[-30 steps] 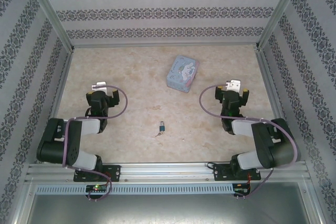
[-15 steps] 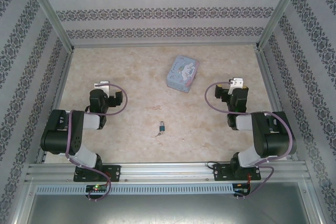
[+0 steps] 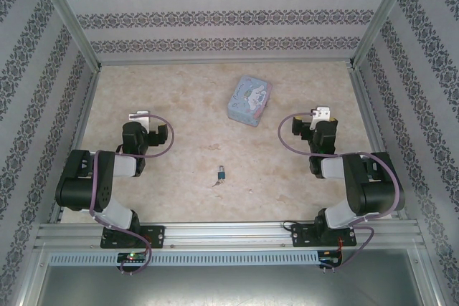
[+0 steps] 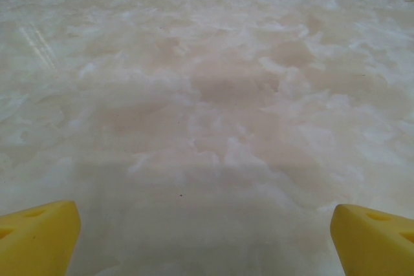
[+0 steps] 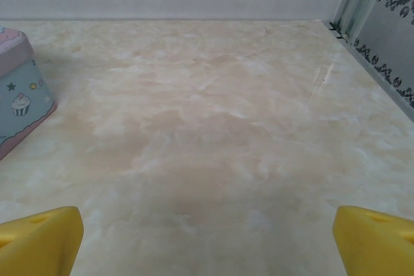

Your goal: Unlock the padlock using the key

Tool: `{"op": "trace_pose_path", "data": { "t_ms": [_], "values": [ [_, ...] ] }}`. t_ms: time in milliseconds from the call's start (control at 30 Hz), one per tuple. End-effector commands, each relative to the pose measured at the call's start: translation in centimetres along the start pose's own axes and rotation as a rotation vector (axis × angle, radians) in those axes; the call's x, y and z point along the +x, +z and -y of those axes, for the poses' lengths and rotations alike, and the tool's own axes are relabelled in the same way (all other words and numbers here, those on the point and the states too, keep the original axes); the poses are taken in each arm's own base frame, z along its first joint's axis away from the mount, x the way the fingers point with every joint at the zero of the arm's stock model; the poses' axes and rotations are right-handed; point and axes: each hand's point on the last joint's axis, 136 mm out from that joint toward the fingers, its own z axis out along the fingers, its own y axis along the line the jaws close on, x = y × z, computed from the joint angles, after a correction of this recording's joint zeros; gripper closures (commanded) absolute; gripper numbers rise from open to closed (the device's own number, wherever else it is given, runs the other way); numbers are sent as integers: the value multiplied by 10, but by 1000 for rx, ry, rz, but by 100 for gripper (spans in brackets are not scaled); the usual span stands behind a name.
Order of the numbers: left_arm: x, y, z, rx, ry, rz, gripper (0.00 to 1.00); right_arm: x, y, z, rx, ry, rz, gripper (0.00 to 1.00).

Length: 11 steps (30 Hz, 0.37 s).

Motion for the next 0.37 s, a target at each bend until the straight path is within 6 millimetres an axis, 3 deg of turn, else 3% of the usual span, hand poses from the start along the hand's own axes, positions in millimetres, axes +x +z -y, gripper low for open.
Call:
{"op": "trace_pose_path", "data": {
  "t_ms": [0, 333],
  "values": [
    [-16, 0, 2, 10, 19, 54, 0, -11, 2, -6, -56, 12, 22, 2],
    [-16, 0, 2, 10, 19, 55, 0, -11, 2, -6, -73, 19, 20, 2]
  ]
}}
